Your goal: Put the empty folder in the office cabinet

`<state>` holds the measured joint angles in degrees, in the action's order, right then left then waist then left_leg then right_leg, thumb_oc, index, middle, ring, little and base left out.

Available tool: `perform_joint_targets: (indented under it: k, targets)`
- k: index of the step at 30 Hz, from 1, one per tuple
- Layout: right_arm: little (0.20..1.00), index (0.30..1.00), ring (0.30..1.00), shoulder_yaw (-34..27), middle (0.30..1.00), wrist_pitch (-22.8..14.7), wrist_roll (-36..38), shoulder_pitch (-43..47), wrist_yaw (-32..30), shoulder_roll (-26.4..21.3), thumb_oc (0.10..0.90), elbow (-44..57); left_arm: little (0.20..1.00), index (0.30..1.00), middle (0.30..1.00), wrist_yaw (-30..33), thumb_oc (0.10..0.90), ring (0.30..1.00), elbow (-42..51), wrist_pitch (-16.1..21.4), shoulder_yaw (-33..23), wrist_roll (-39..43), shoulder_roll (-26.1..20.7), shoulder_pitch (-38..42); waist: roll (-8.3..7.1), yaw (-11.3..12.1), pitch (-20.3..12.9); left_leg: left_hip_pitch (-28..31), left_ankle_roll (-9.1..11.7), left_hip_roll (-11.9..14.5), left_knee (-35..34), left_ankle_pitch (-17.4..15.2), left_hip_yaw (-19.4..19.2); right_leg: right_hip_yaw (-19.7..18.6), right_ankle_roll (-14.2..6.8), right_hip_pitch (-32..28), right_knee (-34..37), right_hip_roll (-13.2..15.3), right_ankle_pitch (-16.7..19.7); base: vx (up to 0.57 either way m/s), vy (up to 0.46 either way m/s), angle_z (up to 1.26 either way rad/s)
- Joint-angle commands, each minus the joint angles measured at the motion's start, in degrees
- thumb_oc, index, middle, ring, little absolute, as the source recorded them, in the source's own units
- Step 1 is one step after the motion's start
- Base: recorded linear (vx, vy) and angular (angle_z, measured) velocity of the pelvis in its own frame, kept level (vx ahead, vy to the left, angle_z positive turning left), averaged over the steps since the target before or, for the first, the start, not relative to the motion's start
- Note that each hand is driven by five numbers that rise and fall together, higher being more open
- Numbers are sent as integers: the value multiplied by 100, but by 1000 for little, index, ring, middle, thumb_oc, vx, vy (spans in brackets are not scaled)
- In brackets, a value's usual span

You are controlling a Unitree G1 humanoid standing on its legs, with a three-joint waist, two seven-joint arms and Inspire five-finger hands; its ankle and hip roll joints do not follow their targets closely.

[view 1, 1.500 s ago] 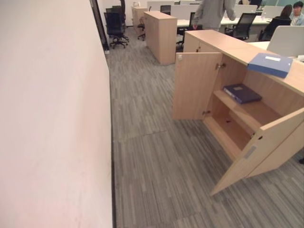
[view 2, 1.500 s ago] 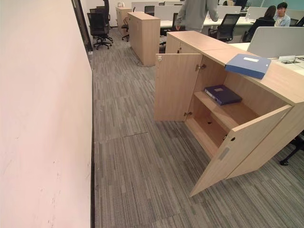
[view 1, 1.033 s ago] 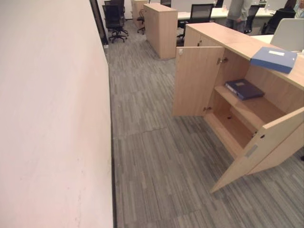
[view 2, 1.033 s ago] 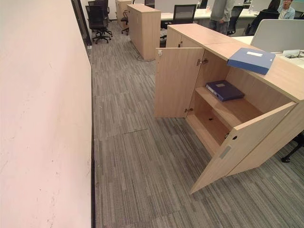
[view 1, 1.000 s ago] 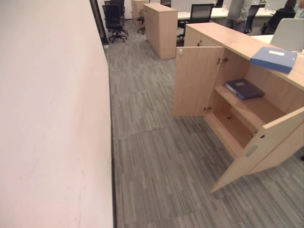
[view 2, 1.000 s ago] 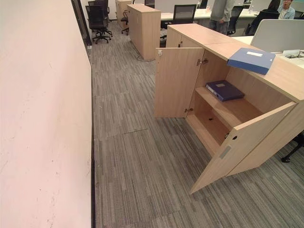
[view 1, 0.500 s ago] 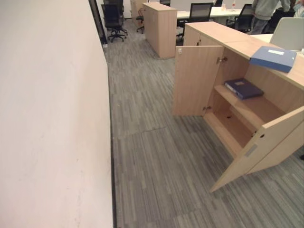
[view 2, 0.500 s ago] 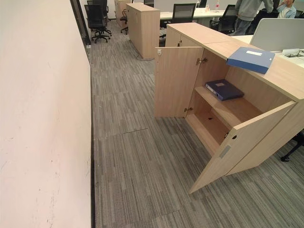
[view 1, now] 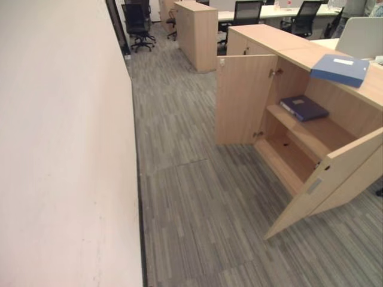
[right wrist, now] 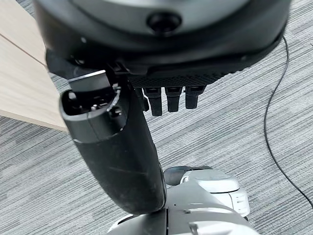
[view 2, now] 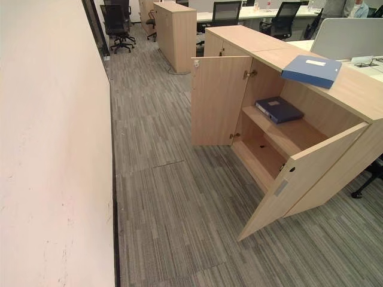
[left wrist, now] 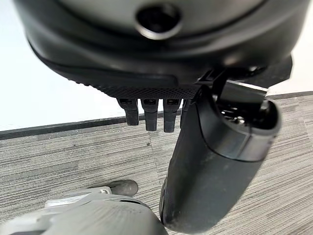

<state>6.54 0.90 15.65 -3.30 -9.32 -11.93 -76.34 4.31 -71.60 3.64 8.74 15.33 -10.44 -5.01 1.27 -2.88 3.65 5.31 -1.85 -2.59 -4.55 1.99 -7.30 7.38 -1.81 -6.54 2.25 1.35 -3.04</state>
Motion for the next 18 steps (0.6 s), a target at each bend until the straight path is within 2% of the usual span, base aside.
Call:
perform_joint_targets:
  k: [1,18]
  targets:
    - [900,900,900,289,900,45,-216,319,89,-133,800,-239,900,900,900,-102,800,900,-429,-41,28,-167,174,201,-76,0,-93,122,287,203,-45,-436,-216,172,-374,67,238,202,332,0,0,0]
    - [900,900,900,436,900,124,-641,453,-138,-268,800,-148,900,900,900,42,800,900,-422,-52,22,-77,111,313,-78,14,122,5,340,341,-45,-338,-140,238,-275,381,-178,116,137,13,-35,2]
